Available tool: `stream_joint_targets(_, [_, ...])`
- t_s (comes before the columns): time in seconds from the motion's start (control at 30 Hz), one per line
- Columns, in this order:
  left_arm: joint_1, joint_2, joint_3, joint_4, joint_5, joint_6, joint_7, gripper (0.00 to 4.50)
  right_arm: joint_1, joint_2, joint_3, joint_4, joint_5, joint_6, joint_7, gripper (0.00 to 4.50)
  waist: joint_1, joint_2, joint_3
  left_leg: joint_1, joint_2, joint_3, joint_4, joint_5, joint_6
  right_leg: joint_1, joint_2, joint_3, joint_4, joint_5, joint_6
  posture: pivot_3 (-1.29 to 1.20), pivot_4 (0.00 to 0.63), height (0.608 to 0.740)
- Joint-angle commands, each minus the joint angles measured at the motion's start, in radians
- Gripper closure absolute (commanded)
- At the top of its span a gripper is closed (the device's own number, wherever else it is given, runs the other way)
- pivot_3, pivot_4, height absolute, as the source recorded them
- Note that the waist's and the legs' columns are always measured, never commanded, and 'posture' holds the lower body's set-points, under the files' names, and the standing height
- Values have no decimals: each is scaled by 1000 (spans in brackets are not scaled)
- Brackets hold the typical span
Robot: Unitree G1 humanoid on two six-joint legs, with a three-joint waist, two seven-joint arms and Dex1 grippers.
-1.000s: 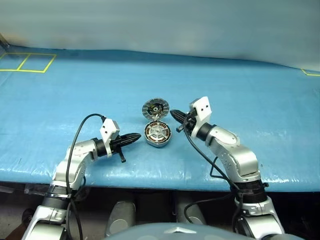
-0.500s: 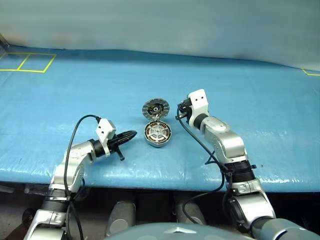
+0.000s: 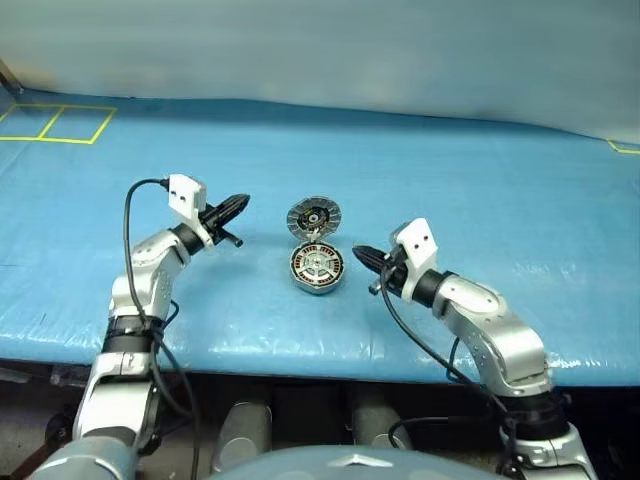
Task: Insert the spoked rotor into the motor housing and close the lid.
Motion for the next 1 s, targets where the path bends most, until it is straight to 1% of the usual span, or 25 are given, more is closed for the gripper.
stream_joint_targets(0.03, [-116, -32, -2, 138, 8, 2, -23, 4500, 74, -40, -11, -121, 59, -23, 60, 4486, 0, -1, 0, 0, 0, 0, 0, 0, 0, 0, 0, 0, 0, 0, 0, 0, 150, 740])
stream_joint_targets(0.13, [-200, -54, -11, 257, 8, 4, -84, 4500, 132, -60, -7, -149, 74, -31, 78, 4486, -3, -1, 0, 0, 0, 0, -1, 0, 0, 0, 0, 0, 0, 0, 0, 0, 150, 740])
stream_joint_targets(0.3, [-310, -73, -26, 443, 29, -12, -209, 4500, 162, -52, -11, -154, 57, -46, 38, 4486, -3, -1, 0, 0, 0, 0, -1, 0, 0, -1, 0, 0, 0, 0, 0, 0, 150, 740])
stream_joint_targets(0.47, [-389, -81, -5, 554, 12, 31, -348, 4500, 172, -50, -1, -165, 51, -52, 10, 4486, -2, -2, 1, -1, 0, 0, -1, 0, 0, -1, 0, 0, 0, 0, 0, 0, 150, 740])
stream_joint_targets(0.63, [-429, -87, 10, 590, 6, 63, -432, 4500, 175, -48, 7, -180, 32, -51, -29, 4486, -2, -2, 1, -1, 0, 0, -1, 0, 0, -1, 0, 0, 0, 0, 0, 0, 150, 740])
stream_joint_targets(0.73, [-438, -97, 20, 576, -16, 122, -498, 4500, 176, -45, 9, -189, 30, -54, -41, 4486, -2, -2, 1, -1, 0, 0, -1, 0, 0, -1, 0, 0, 0, 0, 0, 0, 150, 740])
stream_joint_targets(0.8, [-433, -101, 7, 554, -11, 150, -539, 4500, 175, -46, 10, -188, 25, -56, -48, 4486, -2, -2, 1, -1, 0, 0, -1, 0, 0, -1, 0, 0, 0, 0, 0, 0, 150, 740])
stream_joint_targets(1.0, [-410, -91, -89, 526, 76, 174, -601, 4500, 145, -43, 12, -190, 6, -58, -75, 4486, -2, -2, 1, -1, 0, 0, -1, 0, 0, -1, 0, 0, 0, 0, 0, 0, 150, 740])
